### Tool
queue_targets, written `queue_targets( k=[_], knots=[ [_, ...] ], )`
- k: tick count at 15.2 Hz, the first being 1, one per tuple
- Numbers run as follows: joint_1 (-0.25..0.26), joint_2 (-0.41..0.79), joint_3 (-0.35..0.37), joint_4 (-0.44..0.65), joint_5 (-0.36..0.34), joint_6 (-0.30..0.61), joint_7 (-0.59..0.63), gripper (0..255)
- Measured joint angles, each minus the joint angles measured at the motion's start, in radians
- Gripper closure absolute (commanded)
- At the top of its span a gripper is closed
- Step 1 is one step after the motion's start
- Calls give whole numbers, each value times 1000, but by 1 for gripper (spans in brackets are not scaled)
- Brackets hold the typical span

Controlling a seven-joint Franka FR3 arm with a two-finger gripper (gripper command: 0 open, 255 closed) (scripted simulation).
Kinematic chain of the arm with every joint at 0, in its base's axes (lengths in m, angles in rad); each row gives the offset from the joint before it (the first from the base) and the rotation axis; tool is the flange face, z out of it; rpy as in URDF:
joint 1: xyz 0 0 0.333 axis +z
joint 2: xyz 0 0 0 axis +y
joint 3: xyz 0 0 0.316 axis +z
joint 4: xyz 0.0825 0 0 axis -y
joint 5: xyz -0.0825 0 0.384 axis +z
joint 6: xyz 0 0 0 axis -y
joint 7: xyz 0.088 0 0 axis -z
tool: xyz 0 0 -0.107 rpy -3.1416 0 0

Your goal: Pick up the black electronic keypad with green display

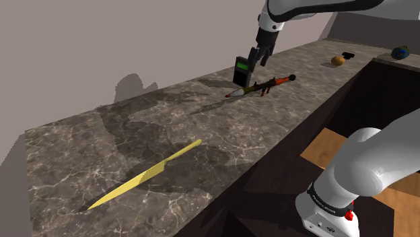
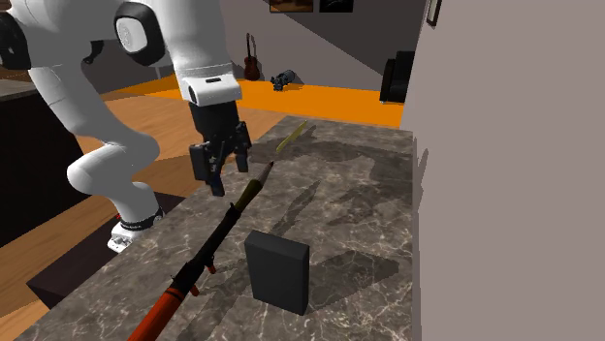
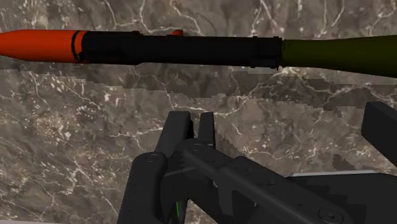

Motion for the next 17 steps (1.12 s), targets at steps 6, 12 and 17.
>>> queue_targets(
  k=[6,12,17],
  knots=[
    [-25,213,-87,202,72,4,-86,0],
    [-59,402,-141,388,160,-12,-157,0],
    [-60,408,-142,330,165,51,-165,0]
  ],
)
